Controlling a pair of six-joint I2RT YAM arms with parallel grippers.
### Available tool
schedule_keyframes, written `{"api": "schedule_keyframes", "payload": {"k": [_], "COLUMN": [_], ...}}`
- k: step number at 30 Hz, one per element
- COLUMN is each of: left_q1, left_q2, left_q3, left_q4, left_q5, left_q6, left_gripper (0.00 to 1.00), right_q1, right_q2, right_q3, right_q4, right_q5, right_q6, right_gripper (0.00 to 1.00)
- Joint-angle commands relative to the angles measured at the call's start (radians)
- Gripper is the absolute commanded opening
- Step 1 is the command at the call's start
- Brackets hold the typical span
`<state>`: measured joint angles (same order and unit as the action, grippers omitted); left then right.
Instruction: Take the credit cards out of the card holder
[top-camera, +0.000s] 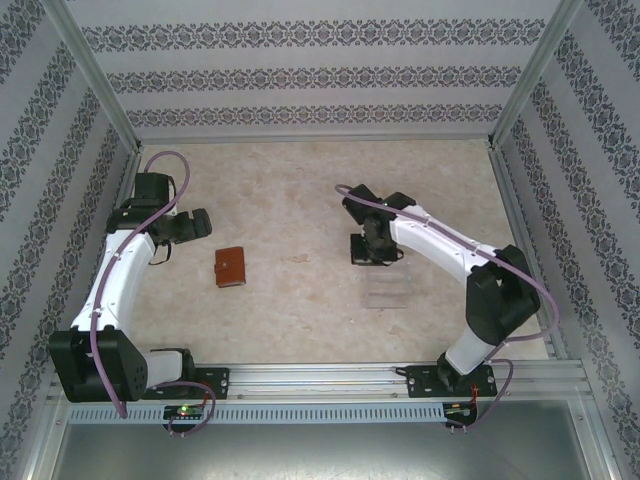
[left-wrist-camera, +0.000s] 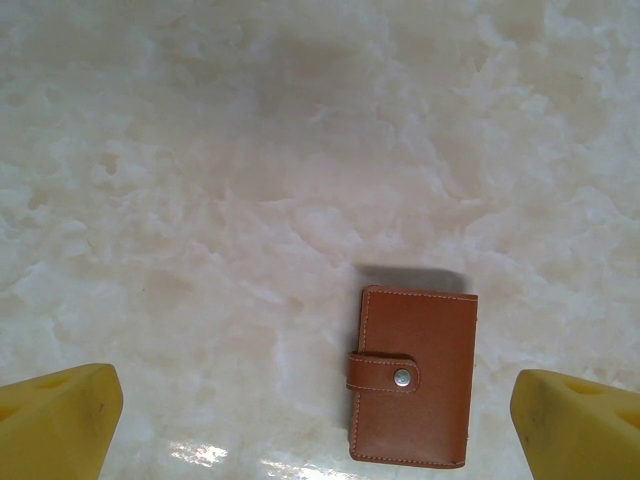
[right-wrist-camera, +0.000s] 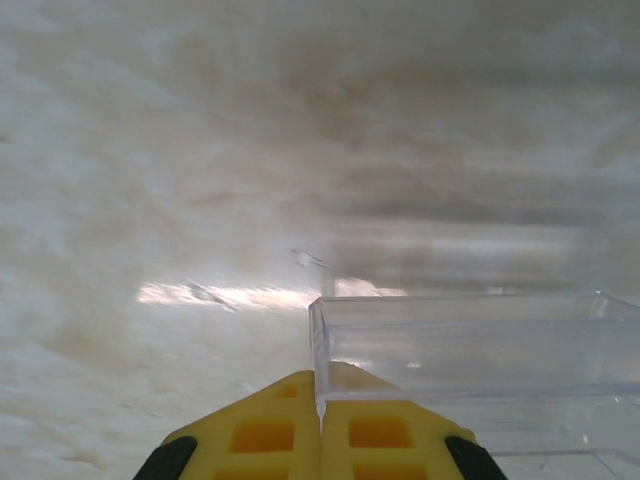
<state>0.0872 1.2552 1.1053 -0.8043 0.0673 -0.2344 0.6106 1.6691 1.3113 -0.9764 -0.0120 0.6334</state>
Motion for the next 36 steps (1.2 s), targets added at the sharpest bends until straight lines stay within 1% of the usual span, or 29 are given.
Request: {"api": "schedule_keyframes", "payload": {"k": [1,5,9,15,20,23,30,36], "left_q1": [0.014,0.014,0.014,0.014,0.014,0.014,0.014,0.014], "left_q2": [-0.024,-0.032,-0.043,-0.053,-0.068,-0.066,-0.064,-0.057], "left_q3": [-0.013,-0.014,-0.02,-0.021,-0.029,-0.028,-0.03,-0.032], "left_q4": [-0.024,-0.024,-0.019,-0.018,-0.004,-0.005,-0.004,-0.002], "left_q5": [-0.006,-0.005,0.003,0.002,0.003,-0.002,-0.01,-0.007], "left_q6": [0.022,0.02,0.018,0.017,0.014,0.014,0.013,0.009], "left_gripper": [1.0,1.0,1.0,1.0,1.0,1.0,1.0,1.0], "right_q1": [0.04,0.082,0.123,0.139,0.141,0.137,0.138,0.132], "right_q2": [0.077,0.192,0.302,0.456,0.573,0.649,0.761,0.805], "right_q3": [0.108,0.246,0.396,0.612,0.781,0.873,1.013,1.047], "right_q4": [-0.024,-0.039,-0.072,-0.139,-0.181,-0.206,-0.202,-0.162], "right_q5": [0.01,0.026,0.081,0.148,0.207,0.212,0.245,0.266], "right_q6": [0.1,0.158,0.19,0.207,0.188,0.175,0.168,0.167], "right_gripper": [0.0,0.0,0.0,0.0,0.0,0.0,0.0,0.0]}}
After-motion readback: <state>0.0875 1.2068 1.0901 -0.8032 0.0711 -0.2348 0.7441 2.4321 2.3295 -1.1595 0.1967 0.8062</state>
